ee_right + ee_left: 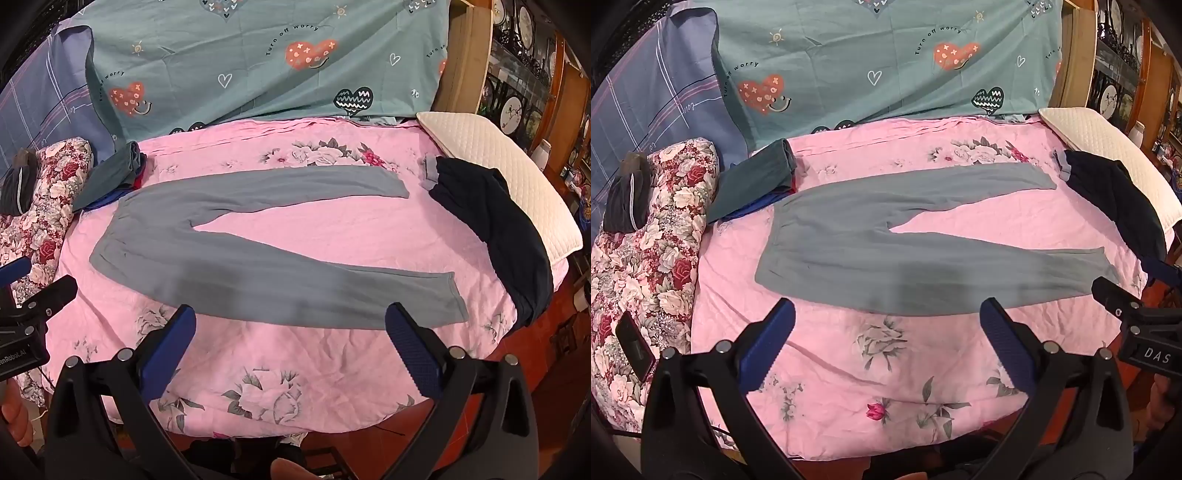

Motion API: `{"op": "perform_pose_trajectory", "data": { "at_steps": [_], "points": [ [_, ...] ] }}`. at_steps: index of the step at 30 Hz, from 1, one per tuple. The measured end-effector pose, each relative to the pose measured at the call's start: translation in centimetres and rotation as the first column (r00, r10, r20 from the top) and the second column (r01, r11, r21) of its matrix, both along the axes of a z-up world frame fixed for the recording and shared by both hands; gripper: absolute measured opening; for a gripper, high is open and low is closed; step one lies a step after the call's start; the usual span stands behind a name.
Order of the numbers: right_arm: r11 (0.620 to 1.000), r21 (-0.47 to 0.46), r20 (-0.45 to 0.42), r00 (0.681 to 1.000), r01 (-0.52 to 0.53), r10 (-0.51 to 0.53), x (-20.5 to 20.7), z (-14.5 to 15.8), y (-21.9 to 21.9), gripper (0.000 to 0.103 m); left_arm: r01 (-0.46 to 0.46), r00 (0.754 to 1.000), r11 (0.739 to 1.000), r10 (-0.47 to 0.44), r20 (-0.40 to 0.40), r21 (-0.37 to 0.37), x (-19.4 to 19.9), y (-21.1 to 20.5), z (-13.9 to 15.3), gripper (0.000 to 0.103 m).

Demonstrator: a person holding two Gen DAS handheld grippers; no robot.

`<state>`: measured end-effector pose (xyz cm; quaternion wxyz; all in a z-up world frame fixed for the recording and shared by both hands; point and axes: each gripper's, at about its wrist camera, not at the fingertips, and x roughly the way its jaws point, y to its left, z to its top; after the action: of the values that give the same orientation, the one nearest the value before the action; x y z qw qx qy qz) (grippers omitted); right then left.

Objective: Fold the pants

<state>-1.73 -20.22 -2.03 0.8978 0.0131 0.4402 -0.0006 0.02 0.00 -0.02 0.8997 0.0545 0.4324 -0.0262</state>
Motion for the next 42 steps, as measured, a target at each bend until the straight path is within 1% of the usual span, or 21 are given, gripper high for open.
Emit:
{"op": "perform_pose_trajectory", "data": {
  "at_steps": [7, 12, 26, 42],
  "points": [
    [1.000, 0.000, -0.005, 1.000, 0.003, -0.003, 0.01, -0.15, -0.10, 0.102, -0.005, 1.000, 1.000, 0.005, 0.007, 0.001, 0.01, 0.02, -0.06, 0.101],
    [1.000, -0.003, -0.010, 1.000, 0.003, -0.003, 0.03, -0.26, -0.01, 0.102, -0.001, 1.000, 1.000, 0.001, 0.003, 0.000, -0.31, 0.82, 0.10, 0.101],
    [1.000, -0.007, -0.021, 1.000, 0.009, -0.009, 0.07, -0.47, -0.01, 0.102, 0.000, 1.000, 1.000, 0.000, -0.002, 0.002, 0.18, 0.21, -0.78, 0.101],
    [1.000, -0.009, -0.029, 1.000, 0.004, -0.004, 0.30, -0.56, 0.08, 0.102, 0.004, 1.000, 1.000, -0.004, -0.007, 0.008, 0.18, -0.11, -0.87, 0.101]
  ]
}}
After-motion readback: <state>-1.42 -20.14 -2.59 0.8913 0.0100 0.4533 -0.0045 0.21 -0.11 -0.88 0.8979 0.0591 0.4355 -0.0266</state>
